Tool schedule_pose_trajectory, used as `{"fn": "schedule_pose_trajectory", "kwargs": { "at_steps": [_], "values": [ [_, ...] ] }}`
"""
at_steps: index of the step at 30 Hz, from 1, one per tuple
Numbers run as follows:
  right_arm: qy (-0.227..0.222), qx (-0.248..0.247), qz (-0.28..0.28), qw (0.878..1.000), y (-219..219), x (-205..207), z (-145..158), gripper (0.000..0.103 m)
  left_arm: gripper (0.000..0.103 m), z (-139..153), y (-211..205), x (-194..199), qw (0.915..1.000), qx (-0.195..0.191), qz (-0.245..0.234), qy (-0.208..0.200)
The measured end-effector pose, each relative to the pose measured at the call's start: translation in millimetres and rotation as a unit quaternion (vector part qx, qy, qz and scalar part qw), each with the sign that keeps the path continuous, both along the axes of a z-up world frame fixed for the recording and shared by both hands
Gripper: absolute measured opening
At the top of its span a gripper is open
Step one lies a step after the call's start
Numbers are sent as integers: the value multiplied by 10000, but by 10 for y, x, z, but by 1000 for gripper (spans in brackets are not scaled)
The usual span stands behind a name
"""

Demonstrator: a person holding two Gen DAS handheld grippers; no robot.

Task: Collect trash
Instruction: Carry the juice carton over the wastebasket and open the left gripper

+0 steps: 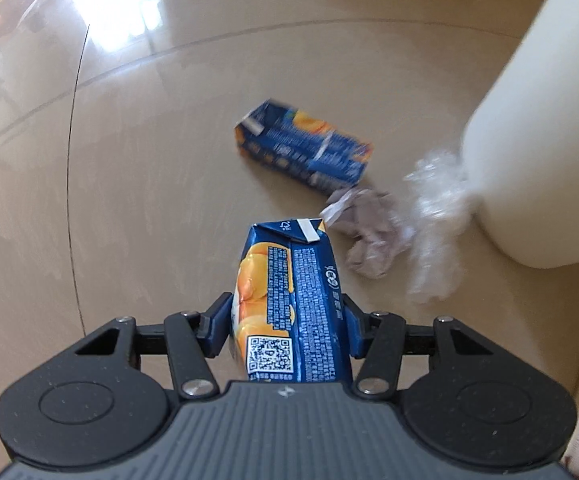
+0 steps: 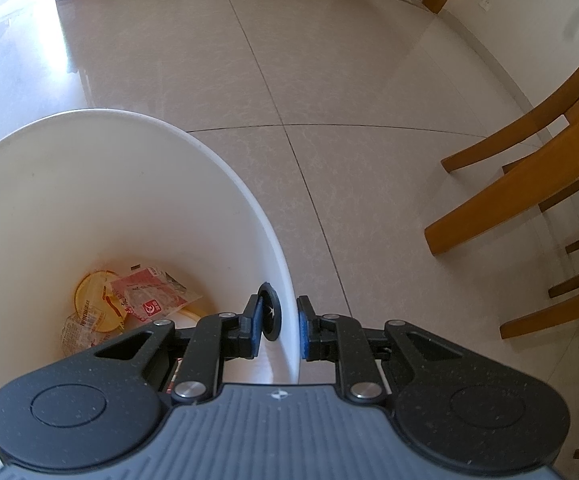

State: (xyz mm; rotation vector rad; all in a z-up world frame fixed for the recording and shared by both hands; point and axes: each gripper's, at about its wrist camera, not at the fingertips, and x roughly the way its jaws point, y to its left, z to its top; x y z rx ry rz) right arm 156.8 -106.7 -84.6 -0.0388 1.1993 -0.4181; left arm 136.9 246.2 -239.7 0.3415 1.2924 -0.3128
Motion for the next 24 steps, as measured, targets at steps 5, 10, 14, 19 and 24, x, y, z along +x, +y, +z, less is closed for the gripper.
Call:
{"fn": "schedule_pose_trajectory", "kwargs": {
  "at_steps": [5,10,14,19,24],
  "values": [
    [10,-15,14,10000,-1,-8,-4,21,54,676,-275,-72,9971,-76,-763,-32],
    [23,-49,32,10000,22,-6,-16,22,54,1466,-685,-158,9866,-358,-1583,-172],
    [25,-20,-7,10000,16,2,-10,21,54,1975,-1085,-182,9752,-869,-2015,-302],
    [40,-15,-5,10000,8,5,-4,22,54,2231,-1588,-164,9607,-1353,-2375,-488],
    [19,53,-23,10000,-28,4,5,22,77,2246,-1944,-212,9518,-1549,-2543,-733]
  ]
}}
